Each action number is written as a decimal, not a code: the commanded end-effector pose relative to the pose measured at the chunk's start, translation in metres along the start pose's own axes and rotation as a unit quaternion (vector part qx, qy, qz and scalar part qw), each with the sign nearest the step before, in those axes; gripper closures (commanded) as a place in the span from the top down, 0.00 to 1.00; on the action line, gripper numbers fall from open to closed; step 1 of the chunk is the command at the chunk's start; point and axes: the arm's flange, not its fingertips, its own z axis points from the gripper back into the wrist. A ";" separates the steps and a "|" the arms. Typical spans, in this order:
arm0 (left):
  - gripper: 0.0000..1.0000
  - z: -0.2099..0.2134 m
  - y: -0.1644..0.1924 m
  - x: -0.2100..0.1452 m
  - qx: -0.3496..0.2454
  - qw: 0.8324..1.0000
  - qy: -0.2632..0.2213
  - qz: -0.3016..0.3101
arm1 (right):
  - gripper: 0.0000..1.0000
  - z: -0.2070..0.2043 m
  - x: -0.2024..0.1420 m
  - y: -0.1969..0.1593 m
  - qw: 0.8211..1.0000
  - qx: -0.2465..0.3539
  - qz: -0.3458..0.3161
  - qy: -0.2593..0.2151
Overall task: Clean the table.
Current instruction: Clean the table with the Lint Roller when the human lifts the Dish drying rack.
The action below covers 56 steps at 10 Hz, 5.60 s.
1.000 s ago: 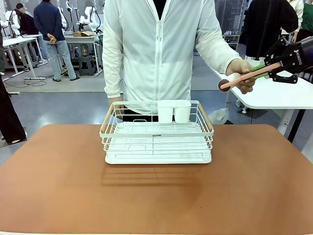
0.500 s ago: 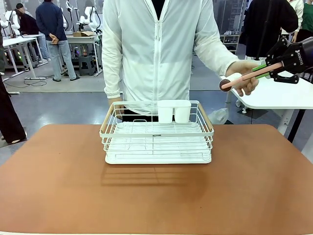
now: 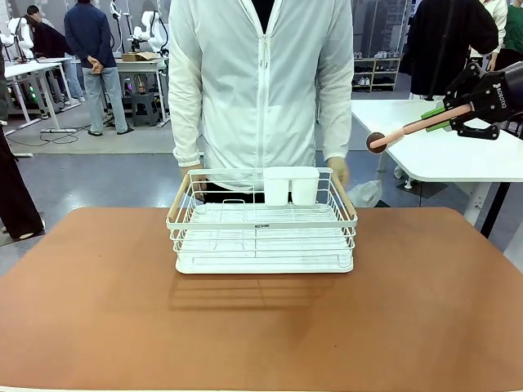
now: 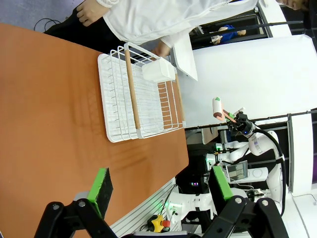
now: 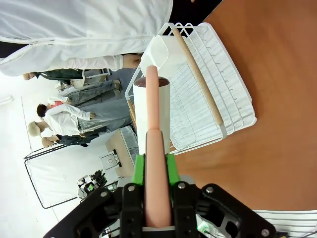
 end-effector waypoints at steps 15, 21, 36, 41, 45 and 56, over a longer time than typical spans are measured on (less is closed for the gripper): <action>1.00 0.003 -0.001 -0.001 -0.011 1.000 -0.002 -0.006 | 0.19 -0.002 -0.002 0.001 1.000 0.000 0.002 0.002; 1.00 0.003 -0.001 -0.001 -0.011 1.000 -0.002 -0.006 | 0.19 -0.002 -0.002 0.001 1.000 0.000 0.002 0.002; 1.00 0.003 -0.001 -0.001 -0.011 1.000 -0.002 -0.006 | 0.21 -0.147 0.054 -0.001 0.944 -0.116 0.220 0.217; 1.00 0.003 -0.001 -0.001 -0.011 1.000 -0.002 -0.006 | 0.21 -0.194 0.047 -0.035 0.940 -0.116 0.197 0.253; 1.00 0.003 -0.001 -0.001 -0.011 1.000 -0.002 -0.006 | 0.21 -0.194 0.049 -0.036 0.941 -0.118 0.196 0.248; 1.00 0.003 -0.001 -0.001 -0.011 1.000 -0.002 -0.006 | 0.21 -0.314 0.058 -0.094 0.947 -0.080 0.165 0.264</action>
